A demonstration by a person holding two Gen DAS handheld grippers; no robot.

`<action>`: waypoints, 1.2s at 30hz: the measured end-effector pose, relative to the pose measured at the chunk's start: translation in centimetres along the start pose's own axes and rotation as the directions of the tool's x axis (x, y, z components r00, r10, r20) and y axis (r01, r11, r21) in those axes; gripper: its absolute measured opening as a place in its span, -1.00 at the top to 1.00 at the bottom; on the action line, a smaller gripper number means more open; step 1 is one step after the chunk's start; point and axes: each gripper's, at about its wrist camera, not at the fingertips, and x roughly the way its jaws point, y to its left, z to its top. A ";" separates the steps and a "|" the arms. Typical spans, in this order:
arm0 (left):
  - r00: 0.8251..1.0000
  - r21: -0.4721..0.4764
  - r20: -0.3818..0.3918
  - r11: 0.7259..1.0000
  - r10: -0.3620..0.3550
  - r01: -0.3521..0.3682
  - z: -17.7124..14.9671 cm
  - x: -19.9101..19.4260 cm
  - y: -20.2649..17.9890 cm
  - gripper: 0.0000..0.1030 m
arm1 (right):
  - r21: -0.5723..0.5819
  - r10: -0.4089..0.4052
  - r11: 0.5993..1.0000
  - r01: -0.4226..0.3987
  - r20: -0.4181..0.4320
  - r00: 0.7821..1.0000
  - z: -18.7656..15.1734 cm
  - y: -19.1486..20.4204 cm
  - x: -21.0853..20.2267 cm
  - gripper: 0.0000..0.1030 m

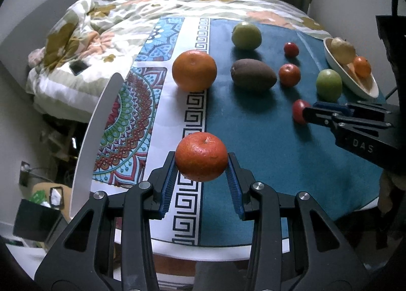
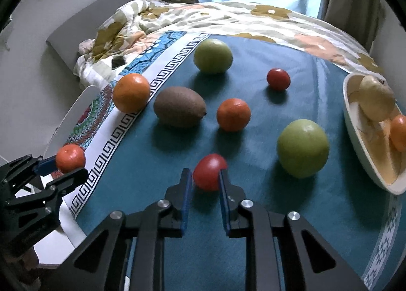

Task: Organize fruits
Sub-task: 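Grasp the tangerine with the left gripper while the right gripper grasps a red tomato, then carry the tangerine into the bowl and release it with the left gripper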

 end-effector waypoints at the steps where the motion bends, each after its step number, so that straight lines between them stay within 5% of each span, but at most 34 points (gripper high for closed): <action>1: 1.000 -0.001 -0.002 1.000 0.000 0.000 0.0 0.1 0.0 0.17 | -0.008 -0.009 1.000 0.009 0.001 1.000 0.0 0.1 0.1 0.62; 11: 1.000 -0.017 -0.010 1.000 -0.003 0.003 -0.2 0.3 0.3 0.17 | -0.011 -0.022 1.000 0.022 -0.022 1.000 0.5 -0.2 1.5 0.46; 16: 1.000 -0.023 -0.018 1.000 0.000 0.000 -0.1 0.8 0.7 0.17 | 0.018 0.032 0.999 -0.032 -0.035 0.999 -0.1 -0.4 2.4 0.45; 36: 1.000 0.001 0.024 1.000 0.011 -0.011 1.5 -1.3 -0.9 0.17 | -0.052 0.072 0.996 -0.068 0.094 0.993 1.3 0.1 -1.8 0.47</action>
